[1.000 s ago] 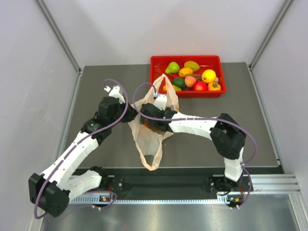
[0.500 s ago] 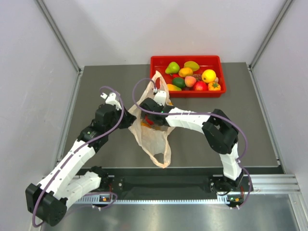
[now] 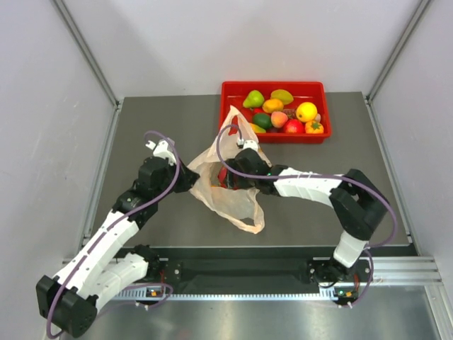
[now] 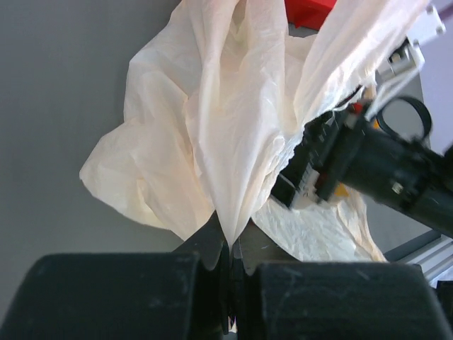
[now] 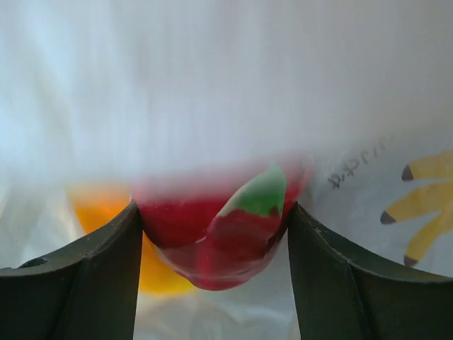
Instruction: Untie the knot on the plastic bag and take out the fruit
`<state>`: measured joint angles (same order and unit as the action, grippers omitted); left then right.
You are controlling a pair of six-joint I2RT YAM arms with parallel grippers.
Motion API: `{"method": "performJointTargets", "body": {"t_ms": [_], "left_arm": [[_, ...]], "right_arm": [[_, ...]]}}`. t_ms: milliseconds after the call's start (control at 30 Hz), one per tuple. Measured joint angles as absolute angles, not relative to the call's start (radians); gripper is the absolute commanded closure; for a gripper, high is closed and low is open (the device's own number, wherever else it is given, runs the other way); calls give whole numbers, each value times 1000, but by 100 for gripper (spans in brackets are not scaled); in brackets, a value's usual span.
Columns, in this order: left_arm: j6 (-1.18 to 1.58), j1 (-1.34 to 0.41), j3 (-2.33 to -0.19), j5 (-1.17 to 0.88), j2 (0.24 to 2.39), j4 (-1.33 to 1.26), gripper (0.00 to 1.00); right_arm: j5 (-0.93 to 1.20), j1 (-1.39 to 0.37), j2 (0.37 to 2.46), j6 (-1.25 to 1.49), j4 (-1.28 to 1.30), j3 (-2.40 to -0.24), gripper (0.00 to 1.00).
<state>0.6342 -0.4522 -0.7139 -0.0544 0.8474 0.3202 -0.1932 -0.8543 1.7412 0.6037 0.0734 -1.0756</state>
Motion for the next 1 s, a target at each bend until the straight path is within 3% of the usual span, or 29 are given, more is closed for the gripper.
{"method": "performJointTargets", "body": {"t_ms": [333,667,1000], "left_arm": [[653,-452,-711,-71,898,281,100],[664,-452,-709,-113,948,220,100],[671,-452,-709,-167,985,186,100]], "right_arm": [[-2,-854,1467,474,236,-1001,100],[210,-855,1296,385,369,-1068,100],[119,-855,1191,307,549,-1154,100]]}}
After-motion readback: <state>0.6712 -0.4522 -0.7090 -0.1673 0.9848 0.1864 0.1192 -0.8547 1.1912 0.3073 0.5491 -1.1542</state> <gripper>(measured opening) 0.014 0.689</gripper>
